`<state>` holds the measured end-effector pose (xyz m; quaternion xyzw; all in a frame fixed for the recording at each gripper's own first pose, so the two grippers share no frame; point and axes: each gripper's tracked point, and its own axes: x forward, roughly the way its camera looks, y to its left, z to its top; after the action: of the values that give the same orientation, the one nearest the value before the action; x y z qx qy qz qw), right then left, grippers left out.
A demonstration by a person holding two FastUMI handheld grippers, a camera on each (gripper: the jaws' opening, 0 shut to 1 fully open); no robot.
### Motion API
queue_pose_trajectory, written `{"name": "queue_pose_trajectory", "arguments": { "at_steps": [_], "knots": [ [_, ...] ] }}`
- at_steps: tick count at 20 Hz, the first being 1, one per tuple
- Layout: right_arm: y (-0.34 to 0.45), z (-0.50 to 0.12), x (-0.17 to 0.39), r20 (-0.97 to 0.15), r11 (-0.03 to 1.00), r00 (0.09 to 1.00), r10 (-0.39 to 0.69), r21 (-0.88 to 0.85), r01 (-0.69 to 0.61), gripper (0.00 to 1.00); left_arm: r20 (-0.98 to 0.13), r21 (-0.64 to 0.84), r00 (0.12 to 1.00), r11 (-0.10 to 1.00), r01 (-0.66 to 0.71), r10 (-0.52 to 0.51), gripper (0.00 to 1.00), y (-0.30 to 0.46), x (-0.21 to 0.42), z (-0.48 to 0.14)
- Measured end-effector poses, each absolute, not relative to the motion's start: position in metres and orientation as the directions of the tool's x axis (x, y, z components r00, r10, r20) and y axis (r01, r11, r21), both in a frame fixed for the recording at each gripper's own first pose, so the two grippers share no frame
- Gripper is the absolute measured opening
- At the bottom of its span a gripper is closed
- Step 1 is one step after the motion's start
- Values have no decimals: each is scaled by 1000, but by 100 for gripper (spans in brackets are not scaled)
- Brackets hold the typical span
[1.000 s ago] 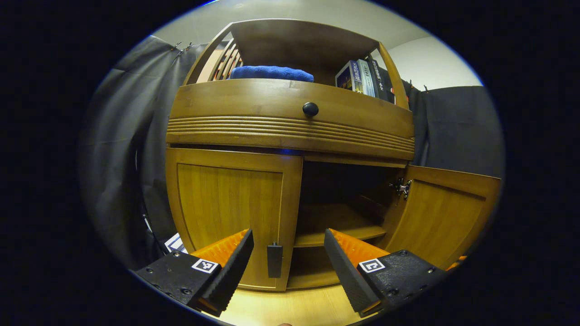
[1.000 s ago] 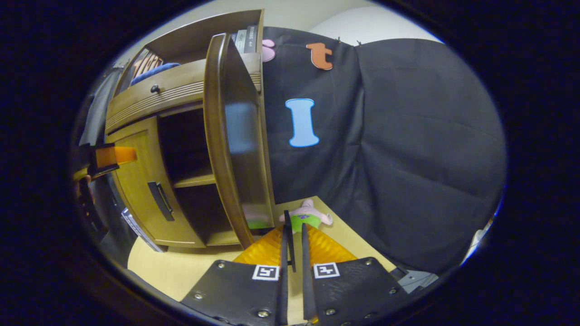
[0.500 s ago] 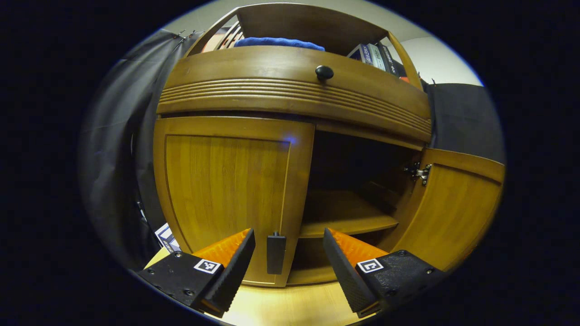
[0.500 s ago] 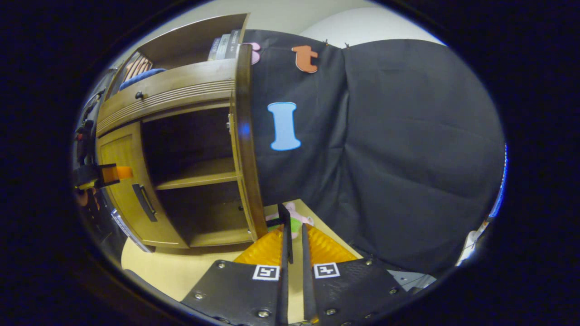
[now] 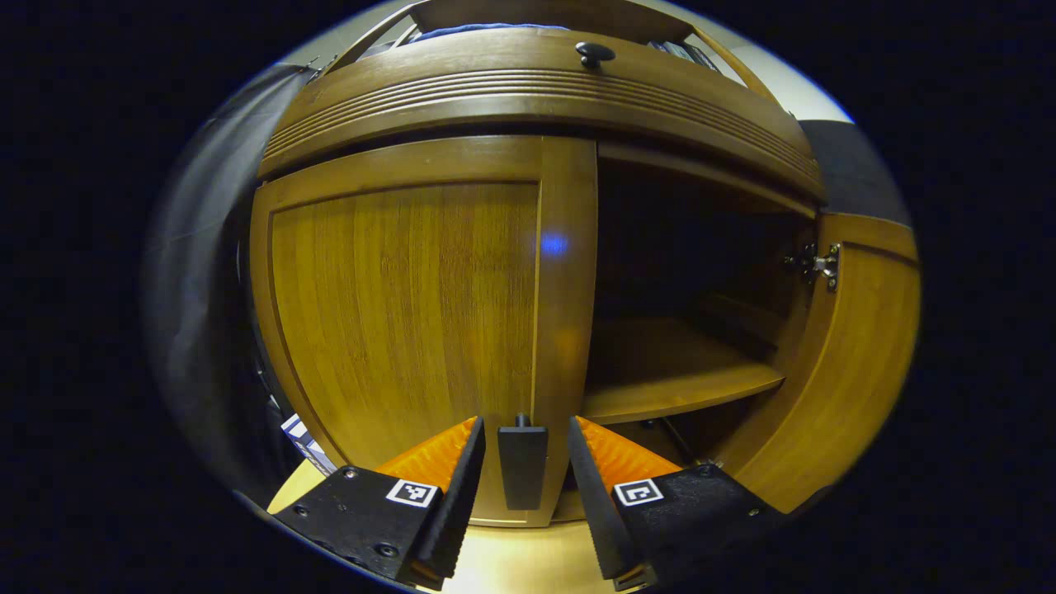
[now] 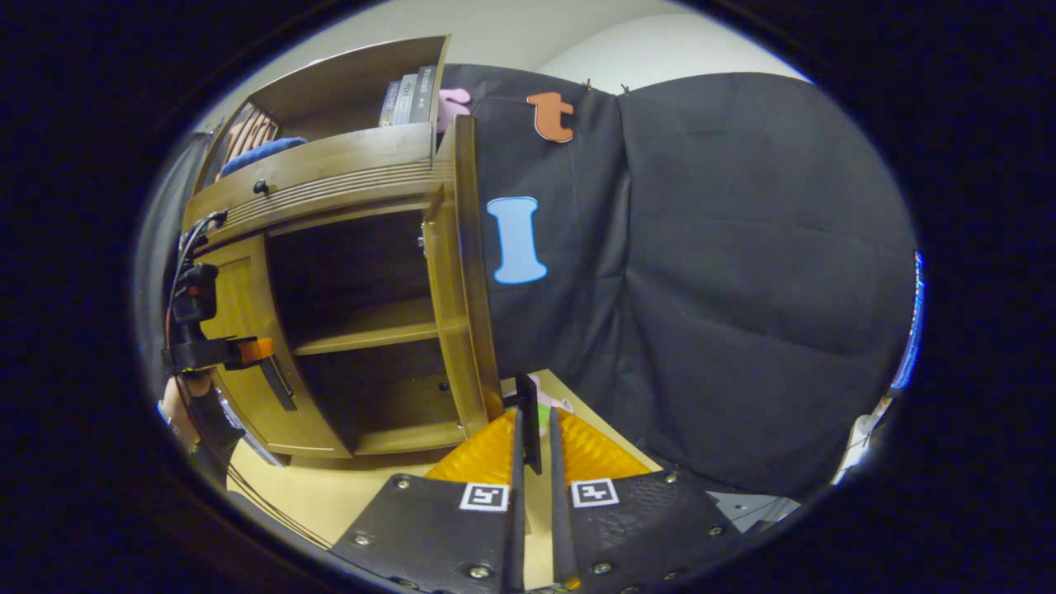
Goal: Open the right door of the double-door shoe cabinet with the right hand, and open the left door with the left hand.
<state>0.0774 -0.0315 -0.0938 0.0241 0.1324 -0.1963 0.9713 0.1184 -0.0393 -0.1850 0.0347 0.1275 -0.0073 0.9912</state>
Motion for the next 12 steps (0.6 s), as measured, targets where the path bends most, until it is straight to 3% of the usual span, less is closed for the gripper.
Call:
{"name": "queue_pose_trajectory", "arguments": {
  "at_steps": [1, 6, 12],
  "knots": [
    [-31, -93, 75, -266, 922, 888, -375, -13, 386, 14, -251, 76, 968, 997, 19, 1, 63, -36, 122, -188],
    [-29, -89, 65, -265, 917, 882, -390, -22, 399, 14, -259, 59, 966, 998, 16, 0, 37, -41, 126, -196],
    [-29, -86, 62, -261, 917, 883, -389, -17, 399, 13, -238, 46, 971, 999, 6, 6, 34, -40, 124, -196]
  ]
}}
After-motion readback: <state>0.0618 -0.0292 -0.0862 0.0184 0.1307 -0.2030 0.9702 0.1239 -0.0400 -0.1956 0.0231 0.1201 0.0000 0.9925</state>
